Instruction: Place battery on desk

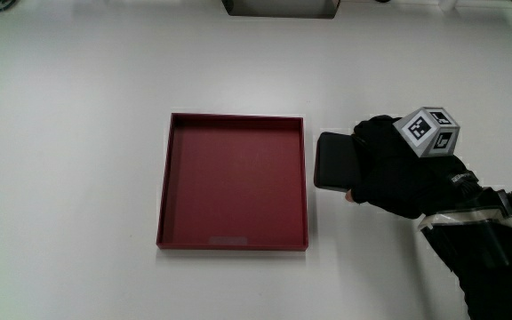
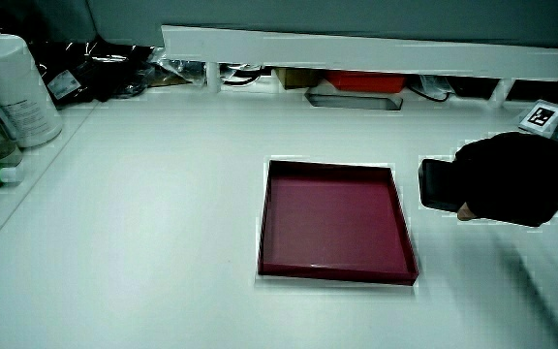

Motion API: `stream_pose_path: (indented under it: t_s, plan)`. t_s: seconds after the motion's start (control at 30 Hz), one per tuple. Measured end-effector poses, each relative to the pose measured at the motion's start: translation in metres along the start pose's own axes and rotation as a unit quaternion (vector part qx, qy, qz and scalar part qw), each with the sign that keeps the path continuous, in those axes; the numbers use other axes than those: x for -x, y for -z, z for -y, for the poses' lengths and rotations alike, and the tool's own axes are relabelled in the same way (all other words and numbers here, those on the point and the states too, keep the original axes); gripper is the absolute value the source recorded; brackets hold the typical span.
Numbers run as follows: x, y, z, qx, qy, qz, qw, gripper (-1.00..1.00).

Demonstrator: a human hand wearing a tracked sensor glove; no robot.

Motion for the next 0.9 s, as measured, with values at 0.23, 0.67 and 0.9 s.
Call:
stream_pose_path:
  t_s: [0.23,0.67,0.9]
  plan:
    - [-0.022,0.021,-0.015,0.017,0.029,0.001,0.9995,0.00]
    - [-0.037,0.047,-0.029,0.043,0.051,0.005,0.9977,0.00]
    - [-0.038,0.047,-0.030,0.043,0.059,0.010,0.9973,0.00]
